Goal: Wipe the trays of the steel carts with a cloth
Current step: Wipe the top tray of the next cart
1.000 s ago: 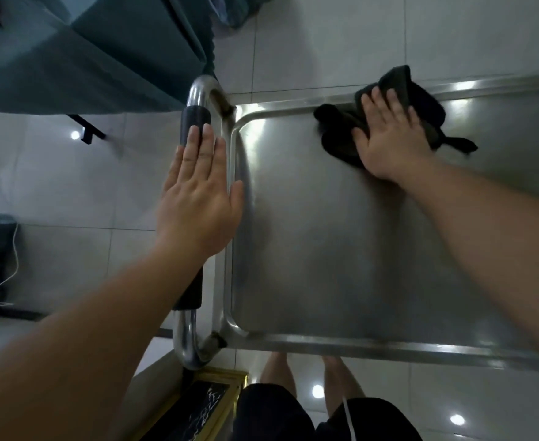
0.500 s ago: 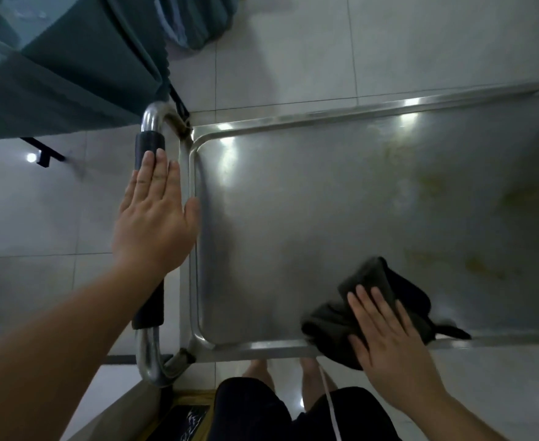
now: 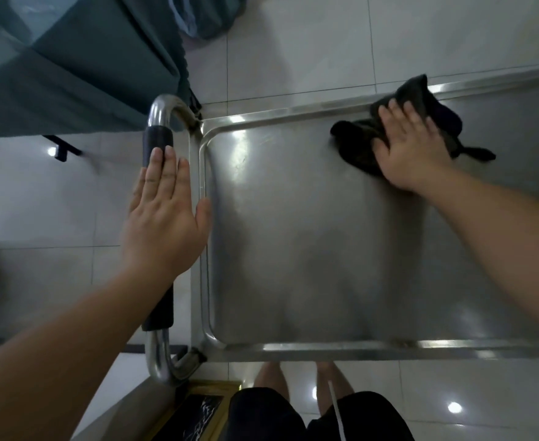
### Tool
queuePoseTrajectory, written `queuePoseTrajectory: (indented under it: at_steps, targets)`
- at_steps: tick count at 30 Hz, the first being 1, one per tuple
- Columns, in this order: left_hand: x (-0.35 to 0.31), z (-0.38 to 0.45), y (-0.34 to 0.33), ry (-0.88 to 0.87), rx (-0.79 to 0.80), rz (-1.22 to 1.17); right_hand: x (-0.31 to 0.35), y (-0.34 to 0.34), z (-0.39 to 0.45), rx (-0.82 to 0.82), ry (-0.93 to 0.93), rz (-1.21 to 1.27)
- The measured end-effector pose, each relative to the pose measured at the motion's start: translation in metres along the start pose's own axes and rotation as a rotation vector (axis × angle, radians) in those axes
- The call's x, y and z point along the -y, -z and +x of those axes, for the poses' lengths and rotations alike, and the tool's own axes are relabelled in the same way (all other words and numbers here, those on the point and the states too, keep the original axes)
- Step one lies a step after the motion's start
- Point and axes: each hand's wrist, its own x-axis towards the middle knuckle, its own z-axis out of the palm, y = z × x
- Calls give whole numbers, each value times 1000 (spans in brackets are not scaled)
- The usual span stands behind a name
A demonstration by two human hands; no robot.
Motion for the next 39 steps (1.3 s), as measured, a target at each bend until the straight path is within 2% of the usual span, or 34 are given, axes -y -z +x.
queuePoseTrajectory:
  at_steps: [3,6,9,12,15,17,21,25,28,32,35,39]
  targets:
    - [2,3,-3,10,-8,-1,-1,15,30,37,-8,-11]
    - [4,2,-5,18,-7,-20,-1,14,4,60,19,-17]
    - [4,1,-4,10,-1,-45,-8,-3,-75,22,57,-1]
    - [6,0,-2,1,5,-69,-26,-40,-190,-21,85,0]
    - [5,0,1,-8,19,-77,-51,-74,-296,35,87,-80]
    - [3,-1,1,-6,21,-75,-61,-80,-326,86,91,-107]
    - [1,-2,3,-11,25,-69,-59,-67,-290,60,123,-57]
    - [-1,-2,3,8,16,-84,-53,-34,-179,-39,52,-3]
    - [1,-1,1,1,0,-75,-50,-5,-85,-32,-60,11]
    - [2,1,-2,0,-4,-60,-54,26,7,7,-85,16]
    - [2,0,-1,4,4,-51,-54,30,23,17,-92,9]
    - [1,0,2,16,17,-89,-56,16,-23,-13,-55,31]
